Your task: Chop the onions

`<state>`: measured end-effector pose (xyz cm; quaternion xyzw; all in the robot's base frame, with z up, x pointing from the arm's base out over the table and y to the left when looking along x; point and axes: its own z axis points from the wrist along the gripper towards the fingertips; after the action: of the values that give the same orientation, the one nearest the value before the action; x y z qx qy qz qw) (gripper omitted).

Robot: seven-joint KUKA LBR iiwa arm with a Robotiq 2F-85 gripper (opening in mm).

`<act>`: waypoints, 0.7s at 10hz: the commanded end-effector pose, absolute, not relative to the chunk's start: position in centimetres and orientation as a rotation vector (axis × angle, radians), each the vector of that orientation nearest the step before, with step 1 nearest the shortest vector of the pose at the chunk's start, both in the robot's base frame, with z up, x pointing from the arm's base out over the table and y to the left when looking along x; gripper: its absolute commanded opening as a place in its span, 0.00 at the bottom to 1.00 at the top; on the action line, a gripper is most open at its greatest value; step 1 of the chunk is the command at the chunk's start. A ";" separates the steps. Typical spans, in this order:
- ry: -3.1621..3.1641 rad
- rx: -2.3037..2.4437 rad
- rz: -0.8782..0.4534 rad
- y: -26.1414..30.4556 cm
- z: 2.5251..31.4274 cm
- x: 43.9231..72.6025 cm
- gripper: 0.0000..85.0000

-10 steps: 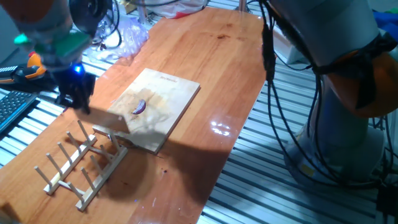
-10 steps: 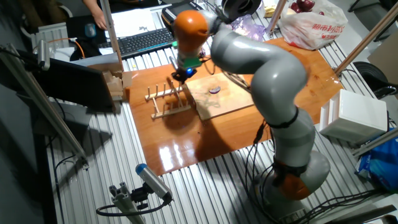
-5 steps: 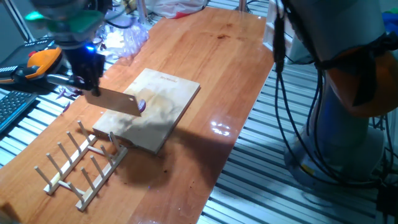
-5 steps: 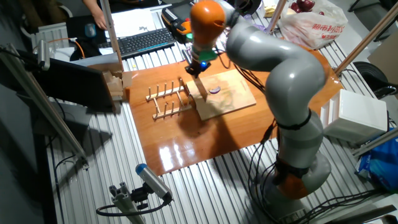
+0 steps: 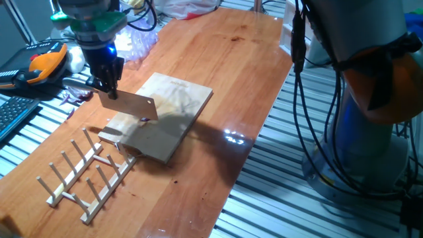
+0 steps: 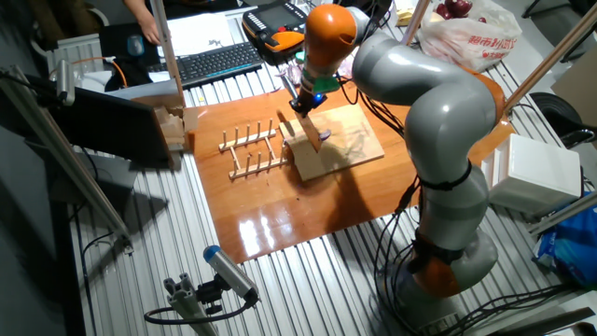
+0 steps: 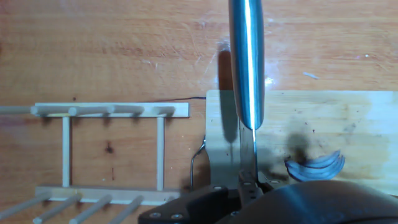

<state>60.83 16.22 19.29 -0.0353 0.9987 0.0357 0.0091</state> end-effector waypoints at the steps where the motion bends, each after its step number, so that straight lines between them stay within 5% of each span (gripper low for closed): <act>1: 3.123 -0.101 0.112 16.2 19.3 60.8 0.00; 7: 3.100 0.014 0.029 16.2 19.3 60.8 0.00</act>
<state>60.85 16.21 19.31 0.0044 0.9997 0.0095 0.0206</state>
